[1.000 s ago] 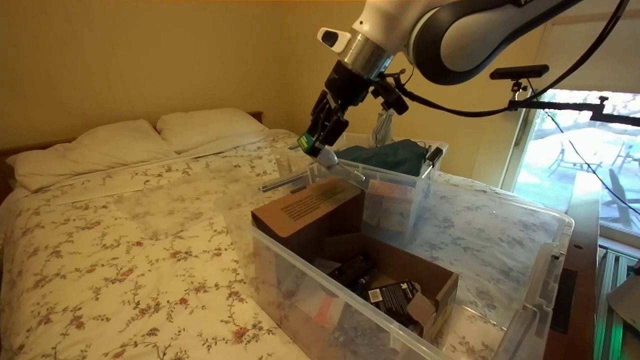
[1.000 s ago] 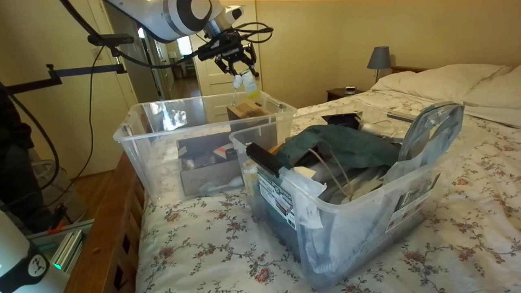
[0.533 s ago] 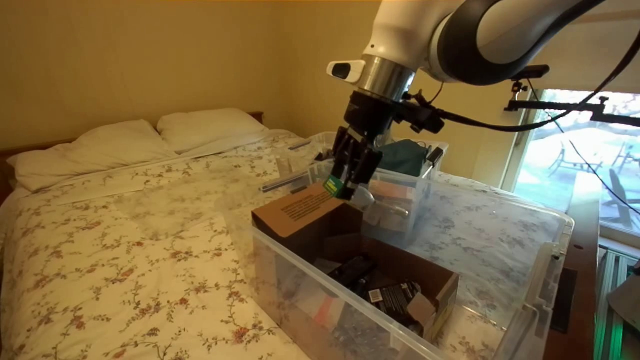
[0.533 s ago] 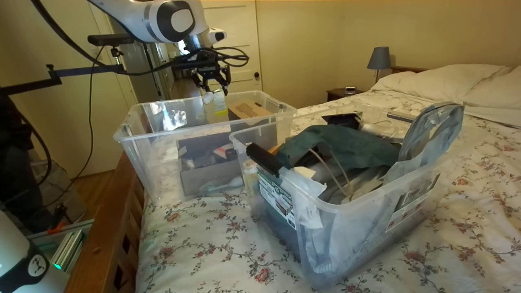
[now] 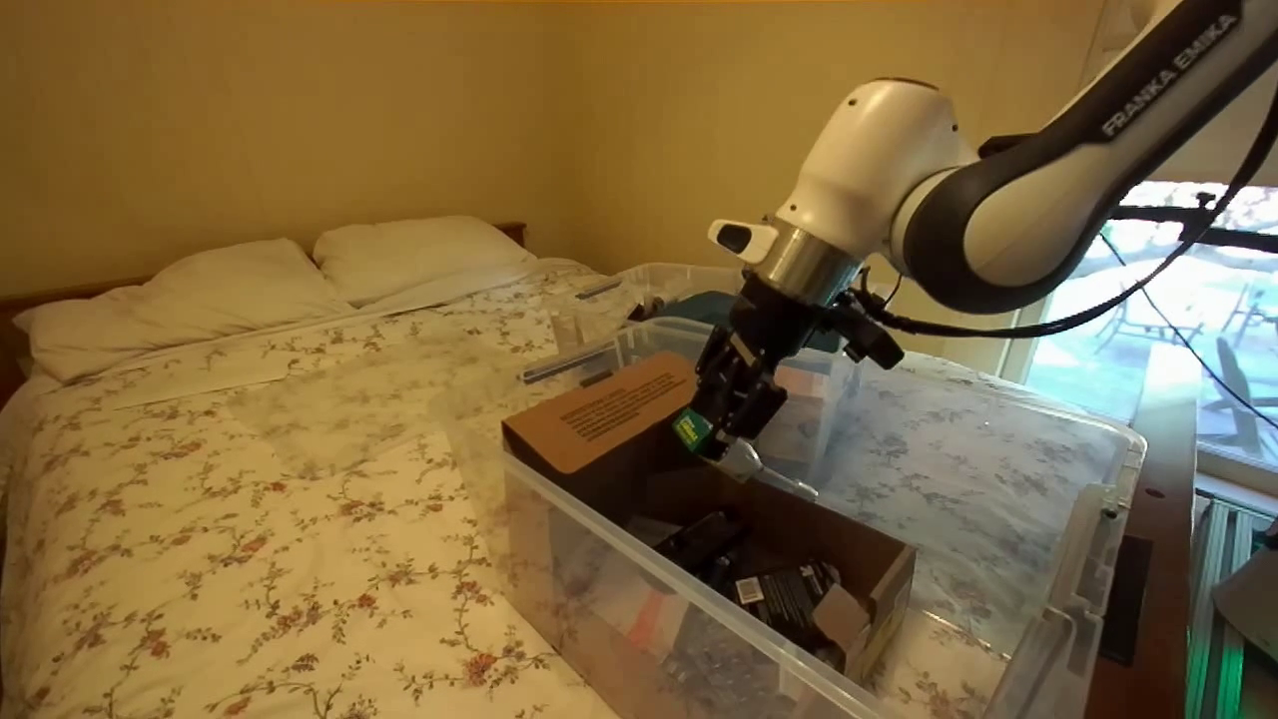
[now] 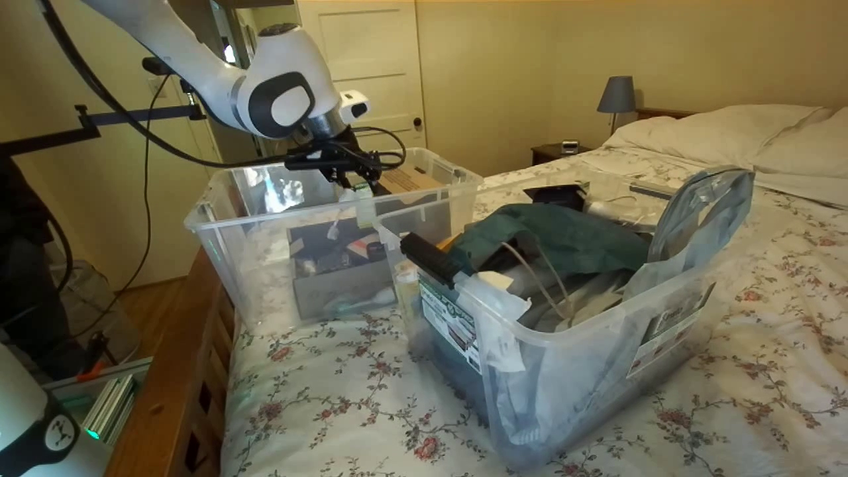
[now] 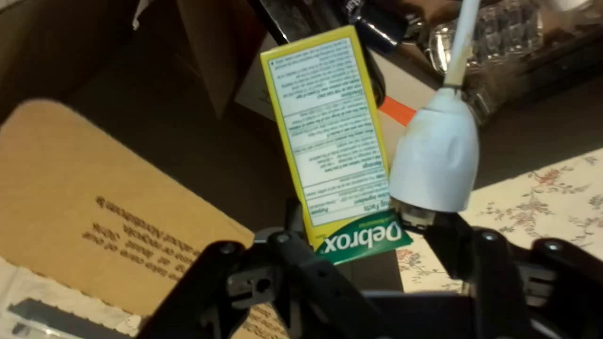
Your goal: Move the black object, white object and yellow box to the container on the left.
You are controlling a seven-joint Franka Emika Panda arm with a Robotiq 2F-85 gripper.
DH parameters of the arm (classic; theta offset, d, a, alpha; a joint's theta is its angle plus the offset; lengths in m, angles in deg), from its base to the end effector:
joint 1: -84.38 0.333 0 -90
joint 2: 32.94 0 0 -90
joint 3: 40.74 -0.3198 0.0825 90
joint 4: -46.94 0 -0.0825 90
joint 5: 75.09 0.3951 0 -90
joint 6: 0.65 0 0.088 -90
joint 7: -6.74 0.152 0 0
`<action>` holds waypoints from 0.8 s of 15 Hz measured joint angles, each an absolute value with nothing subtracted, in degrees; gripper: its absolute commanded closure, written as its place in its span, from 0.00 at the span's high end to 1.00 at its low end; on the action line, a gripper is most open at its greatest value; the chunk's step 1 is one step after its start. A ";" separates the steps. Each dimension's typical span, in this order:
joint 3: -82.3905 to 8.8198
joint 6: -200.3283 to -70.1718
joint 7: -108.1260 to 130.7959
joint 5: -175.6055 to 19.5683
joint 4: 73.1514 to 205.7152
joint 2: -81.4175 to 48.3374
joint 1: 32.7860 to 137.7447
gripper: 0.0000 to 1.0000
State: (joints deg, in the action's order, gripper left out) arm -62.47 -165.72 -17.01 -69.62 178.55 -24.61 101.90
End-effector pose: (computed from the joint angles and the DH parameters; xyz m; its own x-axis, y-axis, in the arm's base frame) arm 0.4596 0.3698 0.2936 0.4758 0.7639 0.4359 0.8297 -0.5543 0.0657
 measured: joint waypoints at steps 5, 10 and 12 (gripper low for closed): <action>-62.33 -169.95 -20.26 -69.15 177.97 -17.44 99.95 0.41; -72.35 -163.80 -25.64 -59.86 176.77 -16.69 94.09 0.97; -75.17 -160.48 -26.05 -57.97 176.15 -17.09 92.05 1.00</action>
State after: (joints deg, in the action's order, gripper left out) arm -75.17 -160.48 -26.05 -57.97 176.15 -17.09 92.05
